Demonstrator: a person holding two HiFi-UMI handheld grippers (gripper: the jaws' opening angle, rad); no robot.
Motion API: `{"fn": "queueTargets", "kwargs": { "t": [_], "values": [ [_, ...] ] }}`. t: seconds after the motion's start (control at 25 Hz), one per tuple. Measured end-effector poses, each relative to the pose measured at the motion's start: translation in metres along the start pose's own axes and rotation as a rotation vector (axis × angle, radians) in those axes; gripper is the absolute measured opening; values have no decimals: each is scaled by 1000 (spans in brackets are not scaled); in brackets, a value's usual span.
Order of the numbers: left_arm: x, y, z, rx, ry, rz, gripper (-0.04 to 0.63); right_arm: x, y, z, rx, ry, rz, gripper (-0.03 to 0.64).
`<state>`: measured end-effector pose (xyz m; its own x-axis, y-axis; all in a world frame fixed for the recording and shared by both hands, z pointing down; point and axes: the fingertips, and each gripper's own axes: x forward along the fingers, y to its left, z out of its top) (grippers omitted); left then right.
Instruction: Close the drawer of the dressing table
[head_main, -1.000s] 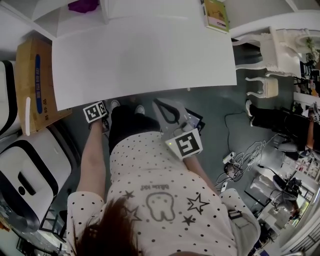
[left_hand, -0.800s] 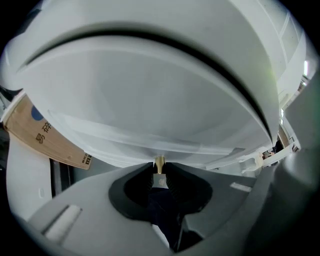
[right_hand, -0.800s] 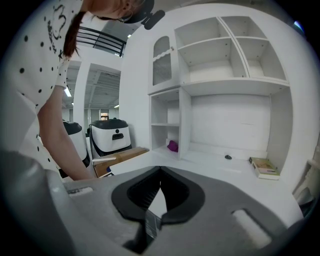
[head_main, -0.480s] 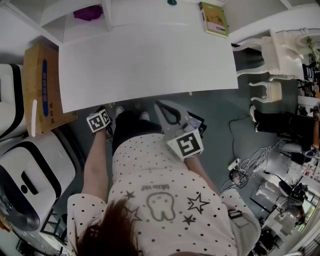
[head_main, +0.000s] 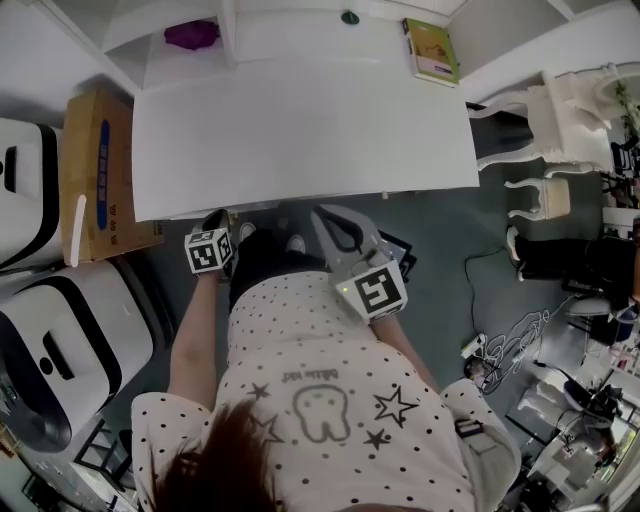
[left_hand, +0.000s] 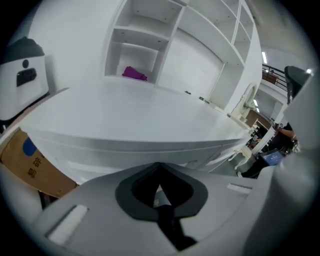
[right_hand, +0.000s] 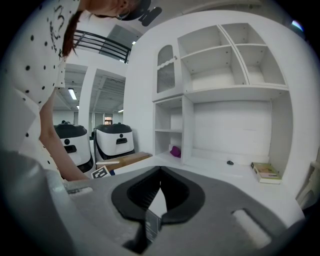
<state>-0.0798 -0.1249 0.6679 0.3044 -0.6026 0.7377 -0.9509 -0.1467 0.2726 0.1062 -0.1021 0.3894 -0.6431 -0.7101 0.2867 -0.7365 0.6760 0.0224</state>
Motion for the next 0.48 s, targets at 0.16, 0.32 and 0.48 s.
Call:
{"fn": "queueTargets", "kwargs": {
  "t": [0.16, 0.32, 0.48],
  "values": [
    [-17, -8, 6, 21, -42, -12, -3, -5, 4, -1, 4, -14, 8, -5],
    [-40, -9, 21, -7, -119, 7, -2, -8, 10, -1, 4, -20, 28, -5],
    [-61, -19, 42, -29, -203, 5, 0, -12, 15, -1, -1, -33, 46, -5]
  ]
}}
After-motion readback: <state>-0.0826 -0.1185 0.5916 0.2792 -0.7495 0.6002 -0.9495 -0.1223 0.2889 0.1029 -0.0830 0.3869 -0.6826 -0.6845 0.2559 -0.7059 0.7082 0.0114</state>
